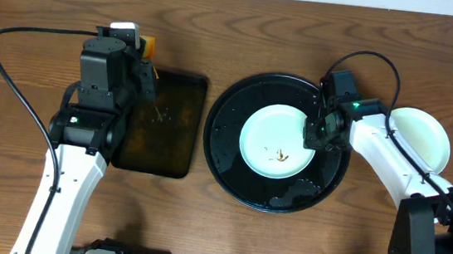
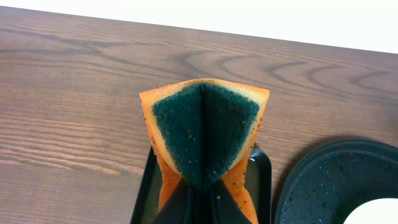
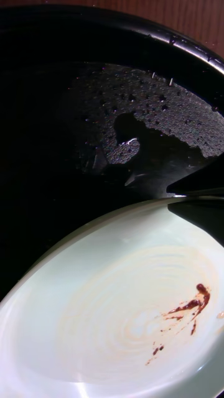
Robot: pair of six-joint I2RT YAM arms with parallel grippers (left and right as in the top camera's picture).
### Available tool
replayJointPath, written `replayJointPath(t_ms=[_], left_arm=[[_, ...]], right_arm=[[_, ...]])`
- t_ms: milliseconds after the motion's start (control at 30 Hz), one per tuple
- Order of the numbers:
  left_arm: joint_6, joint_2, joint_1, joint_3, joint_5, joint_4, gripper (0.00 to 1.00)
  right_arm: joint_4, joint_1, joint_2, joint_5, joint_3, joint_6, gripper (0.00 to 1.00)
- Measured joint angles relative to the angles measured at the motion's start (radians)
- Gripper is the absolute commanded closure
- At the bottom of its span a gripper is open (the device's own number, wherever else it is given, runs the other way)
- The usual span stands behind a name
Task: Clean dirty plates on tray and stack at the side
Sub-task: 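Lift the sponge from the black tray with the left gripper, then scrub the pale-green plate with the sponge in the left gripper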
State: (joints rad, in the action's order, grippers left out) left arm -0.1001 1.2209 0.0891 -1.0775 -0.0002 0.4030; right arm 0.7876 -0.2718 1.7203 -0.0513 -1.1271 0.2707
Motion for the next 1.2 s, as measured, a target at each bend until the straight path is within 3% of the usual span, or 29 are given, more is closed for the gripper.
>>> replayJointPath(t_ms=[300,467,767,967,1200], left_arm=[[0.000,0.000,0.000,0.000,0.000,0.013,0.92],[-0.011,0.029,0.000,0.000,0.003,0.108,0.93],[-0.123,0.307,0.000,0.002,0.025,0.298,0.93],[-0.144,0.340,0.000,-0.003,0.115,0.304,0.93],[-0.139,0.340,0.000,-0.037,0.323,0.297,0.93]], right_arm=[[0.000,0.000,0.000,0.000,0.000,0.000,0.99],[0.000,-0.002,0.000,0.000,0.000,0.000,0.99],[0.004,-0.003,0.000,0.000,0.002,0.000,0.99],[0.007,-0.003,0.000,0.000,0.002,0.000,0.99],[0.023,-0.003,0.000,-0.004,0.002,0.000,0.99]])
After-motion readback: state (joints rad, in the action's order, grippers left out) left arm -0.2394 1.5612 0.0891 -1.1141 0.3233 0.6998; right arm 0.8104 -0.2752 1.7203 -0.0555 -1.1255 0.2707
